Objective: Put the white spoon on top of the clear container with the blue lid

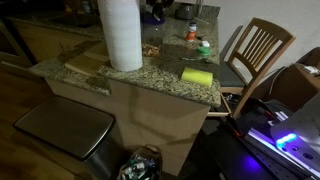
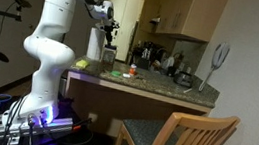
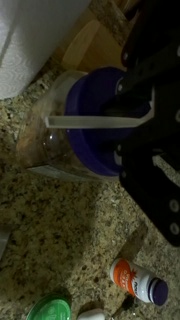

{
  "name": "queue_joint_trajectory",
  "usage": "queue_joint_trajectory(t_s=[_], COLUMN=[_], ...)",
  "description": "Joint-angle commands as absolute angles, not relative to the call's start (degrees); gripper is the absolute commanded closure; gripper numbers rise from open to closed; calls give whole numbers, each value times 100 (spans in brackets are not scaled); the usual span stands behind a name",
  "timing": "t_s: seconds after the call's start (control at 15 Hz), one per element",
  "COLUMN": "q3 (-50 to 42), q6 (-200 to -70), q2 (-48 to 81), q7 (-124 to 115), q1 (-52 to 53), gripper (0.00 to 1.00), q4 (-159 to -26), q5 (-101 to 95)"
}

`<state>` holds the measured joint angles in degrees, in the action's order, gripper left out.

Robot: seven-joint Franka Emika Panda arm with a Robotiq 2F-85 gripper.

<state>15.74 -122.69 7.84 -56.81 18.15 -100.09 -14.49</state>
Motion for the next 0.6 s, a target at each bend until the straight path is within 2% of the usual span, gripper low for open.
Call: queue_joint_trajectory(t_s=[0.0,0.33,0.47,0.53], q3=[1460,1437,1416,1498], q6=[-12106,-12031,-11797,-12037], q2=[604,-23,-513,4], q7=[-5753,-5715,-5555,-5716], q1=[1867,1752,1646,1699], gripper=[37,2,0,7], q4=[-9987,-10069,-10199,-9939], q5=[-1514,-1257,-753,-1126])
